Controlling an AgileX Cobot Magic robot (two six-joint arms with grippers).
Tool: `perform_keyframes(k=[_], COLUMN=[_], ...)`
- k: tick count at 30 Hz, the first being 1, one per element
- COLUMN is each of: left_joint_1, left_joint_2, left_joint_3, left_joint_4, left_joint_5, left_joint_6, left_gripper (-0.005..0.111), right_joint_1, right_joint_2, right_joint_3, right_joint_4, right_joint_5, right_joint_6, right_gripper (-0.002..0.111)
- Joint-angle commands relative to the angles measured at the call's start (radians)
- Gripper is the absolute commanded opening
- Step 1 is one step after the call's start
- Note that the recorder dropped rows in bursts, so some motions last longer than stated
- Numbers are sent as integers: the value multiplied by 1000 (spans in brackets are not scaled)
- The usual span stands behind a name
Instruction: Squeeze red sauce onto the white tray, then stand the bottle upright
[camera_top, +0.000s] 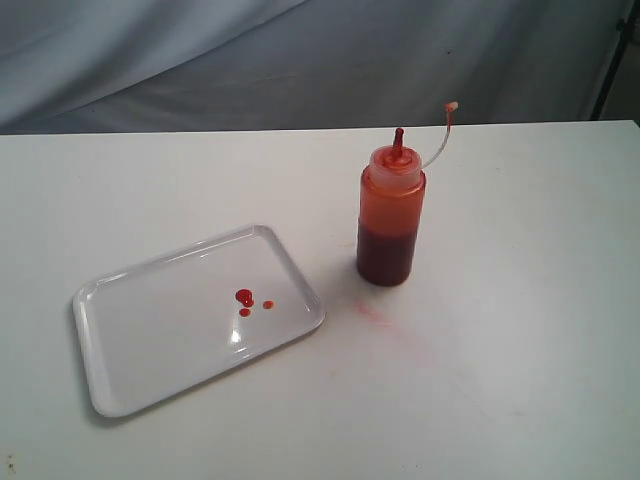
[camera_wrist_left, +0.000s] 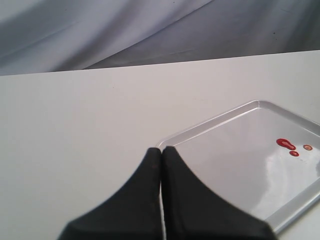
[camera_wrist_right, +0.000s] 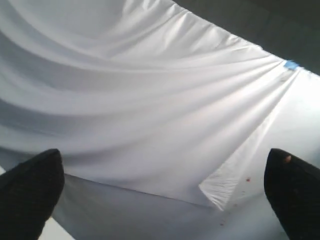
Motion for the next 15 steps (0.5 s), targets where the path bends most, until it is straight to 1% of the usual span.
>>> perform_keyframes(k=[1, 4, 6, 9, 15], left_joint_1=[1, 1, 1, 1, 1], left_joint_2=[-5, -5, -5, -5, -5], left_joint_3=[4, 4, 4, 4, 4], left_joint_4=[-10, -10, -10, -10, -10], left_joint_5=[-7, -7, -7, -7, -7], left_joint_6=[4, 4, 4, 4, 4], left_gripper=[0, 0, 0, 0, 0], right_joint_1=[-4, -4, -4, -4, -4], right_joint_2=[-151, -231, -270, -304, -414], right_joint_3=[106, 156, 187, 247, 485], right_joint_4=[-197, -317, -411, -519, -813], right_joint_5=[-47, -44, -44, -73, -217], right_joint_6=[37, 89, 186, 406, 816], right_gripper=[105, 105, 105, 105, 105])
